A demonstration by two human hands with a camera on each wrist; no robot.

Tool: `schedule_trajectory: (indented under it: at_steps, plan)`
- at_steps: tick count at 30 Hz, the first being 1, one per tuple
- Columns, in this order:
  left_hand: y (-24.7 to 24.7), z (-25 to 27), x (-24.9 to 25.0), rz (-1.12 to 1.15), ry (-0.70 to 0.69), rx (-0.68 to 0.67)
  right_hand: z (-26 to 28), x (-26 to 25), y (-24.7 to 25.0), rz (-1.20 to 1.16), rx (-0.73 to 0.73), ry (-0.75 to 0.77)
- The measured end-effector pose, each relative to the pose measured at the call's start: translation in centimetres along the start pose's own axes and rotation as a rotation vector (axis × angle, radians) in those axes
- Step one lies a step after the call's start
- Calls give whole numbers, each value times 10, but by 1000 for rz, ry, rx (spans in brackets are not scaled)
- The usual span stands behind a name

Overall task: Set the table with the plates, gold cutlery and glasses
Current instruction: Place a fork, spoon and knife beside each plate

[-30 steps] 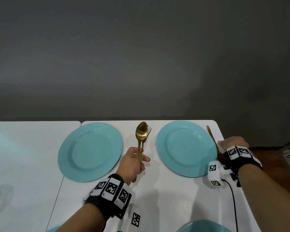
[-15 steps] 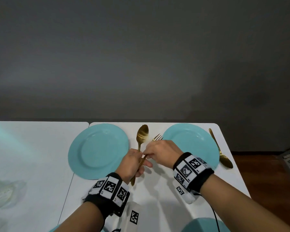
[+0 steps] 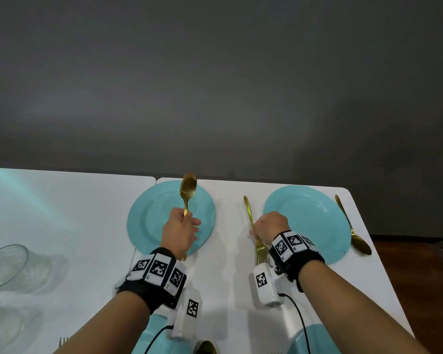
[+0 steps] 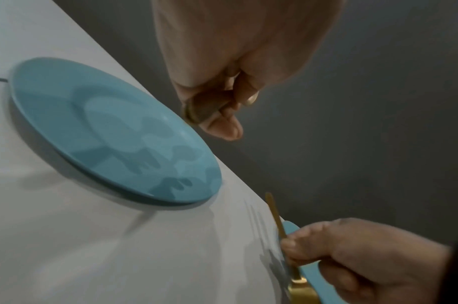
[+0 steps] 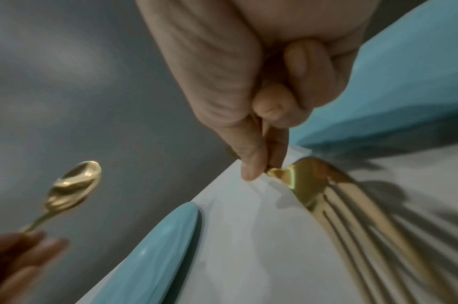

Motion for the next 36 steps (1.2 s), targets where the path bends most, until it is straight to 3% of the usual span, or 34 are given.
schedule_trajectory:
  at_steps: [5,9,18,36]
  plan:
    - [2,-2,0,-8,3,-41,-19,-6,-13,-39,-30,-152]
    - [5,-1,1,-2,12,-62,-25,-5,-15,-143,50,-224]
    - [16,1,-10,11,4,-68,-27,-7,-2,-147,258,-243]
    - [19,-3,-18,8,46,-93,-25,-14,11,-109,298,-209]
Point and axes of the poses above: each hand's wrist, its own z-axis away from the middle knuckle, its own y-axis out of the back of the hand, x = y × z, the point moved 6 cm from there along -z, towards the middle knuckle, and after that the axes turned 10 degrees about z, right-handed, at the moved point
